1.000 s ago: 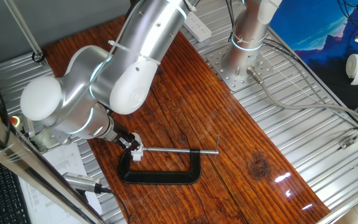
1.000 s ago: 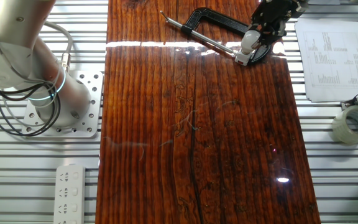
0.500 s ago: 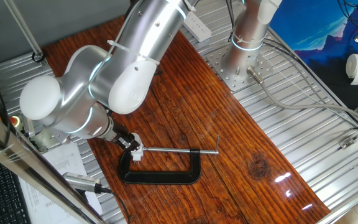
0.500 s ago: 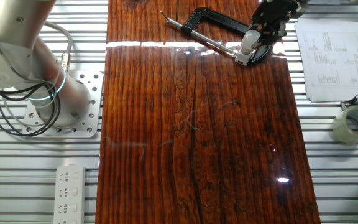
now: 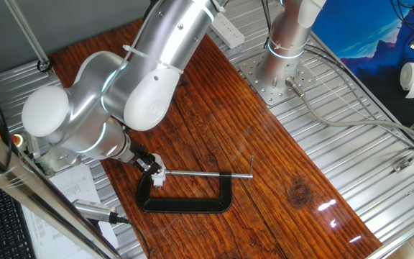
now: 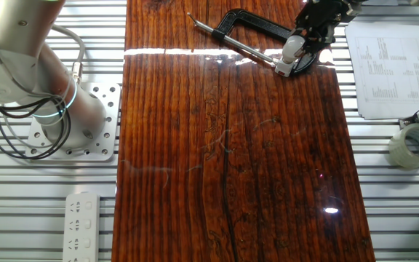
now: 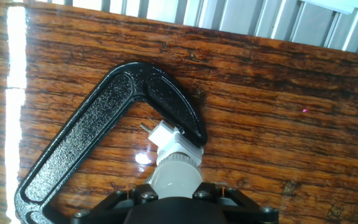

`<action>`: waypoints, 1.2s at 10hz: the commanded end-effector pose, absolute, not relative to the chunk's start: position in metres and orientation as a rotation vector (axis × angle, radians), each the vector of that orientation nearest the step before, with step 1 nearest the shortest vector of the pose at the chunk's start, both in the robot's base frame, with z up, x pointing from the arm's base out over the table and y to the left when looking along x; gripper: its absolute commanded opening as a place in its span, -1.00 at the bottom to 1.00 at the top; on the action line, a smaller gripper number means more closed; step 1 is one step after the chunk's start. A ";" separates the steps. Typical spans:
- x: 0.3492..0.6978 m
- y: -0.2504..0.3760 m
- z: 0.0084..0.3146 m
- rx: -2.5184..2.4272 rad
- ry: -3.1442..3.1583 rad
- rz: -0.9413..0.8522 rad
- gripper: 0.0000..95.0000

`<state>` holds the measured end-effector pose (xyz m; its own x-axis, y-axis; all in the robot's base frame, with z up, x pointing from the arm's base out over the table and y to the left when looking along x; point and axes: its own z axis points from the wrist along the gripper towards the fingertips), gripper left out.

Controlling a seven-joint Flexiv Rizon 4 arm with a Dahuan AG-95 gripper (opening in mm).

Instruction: Install the light bulb by rotating it

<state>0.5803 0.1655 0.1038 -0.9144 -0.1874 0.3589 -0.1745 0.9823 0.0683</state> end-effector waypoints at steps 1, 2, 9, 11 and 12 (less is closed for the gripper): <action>0.580 0.166 0.102 0.236 -2.762 -0.052 -1.00; 0.580 0.166 0.102 0.214 -2.764 -0.055 -1.00; 0.581 0.165 0.101 0.027 -2.786 -0.060 -1.00; 0.581 0.165 0.101 -0.027 -2.792 -0.072 -1.00; 0.581 0.165 0.101 -0.063 -2.794 -0.070 -1.00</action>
<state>0.5809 0.1651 0.1038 -0.9395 0.0261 0.3417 0.0428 0.9982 0.0414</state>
